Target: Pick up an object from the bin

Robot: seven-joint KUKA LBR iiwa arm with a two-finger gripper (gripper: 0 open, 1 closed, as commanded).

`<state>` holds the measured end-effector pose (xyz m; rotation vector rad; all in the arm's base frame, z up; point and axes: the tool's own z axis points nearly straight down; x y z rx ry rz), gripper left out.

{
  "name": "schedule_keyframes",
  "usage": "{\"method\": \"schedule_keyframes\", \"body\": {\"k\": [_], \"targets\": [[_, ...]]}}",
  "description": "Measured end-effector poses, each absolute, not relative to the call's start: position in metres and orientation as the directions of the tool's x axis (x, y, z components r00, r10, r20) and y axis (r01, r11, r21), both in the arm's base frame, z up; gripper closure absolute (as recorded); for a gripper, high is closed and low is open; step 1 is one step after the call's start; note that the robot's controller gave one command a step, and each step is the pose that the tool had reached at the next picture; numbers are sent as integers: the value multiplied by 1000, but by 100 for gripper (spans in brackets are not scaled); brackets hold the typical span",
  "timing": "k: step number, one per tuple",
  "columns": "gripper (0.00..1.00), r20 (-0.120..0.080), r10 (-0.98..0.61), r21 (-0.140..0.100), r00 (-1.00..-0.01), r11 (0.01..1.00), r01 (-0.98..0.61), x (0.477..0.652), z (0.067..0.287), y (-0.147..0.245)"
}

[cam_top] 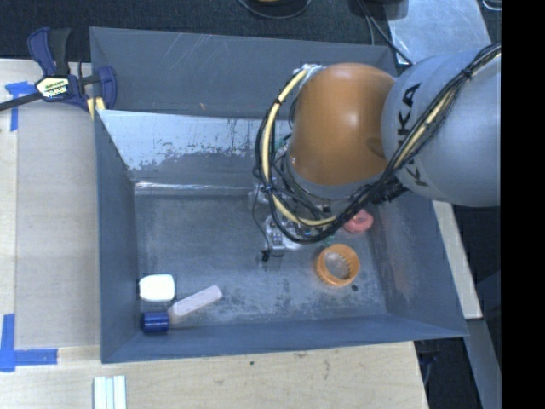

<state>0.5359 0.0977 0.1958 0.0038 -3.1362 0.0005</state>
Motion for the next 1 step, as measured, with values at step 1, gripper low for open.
{"method": "schedule_keyframes", "body": {"k": [1], "targets": [[0,-3,0,1,-1000,1000,0,538,201,97]]}}
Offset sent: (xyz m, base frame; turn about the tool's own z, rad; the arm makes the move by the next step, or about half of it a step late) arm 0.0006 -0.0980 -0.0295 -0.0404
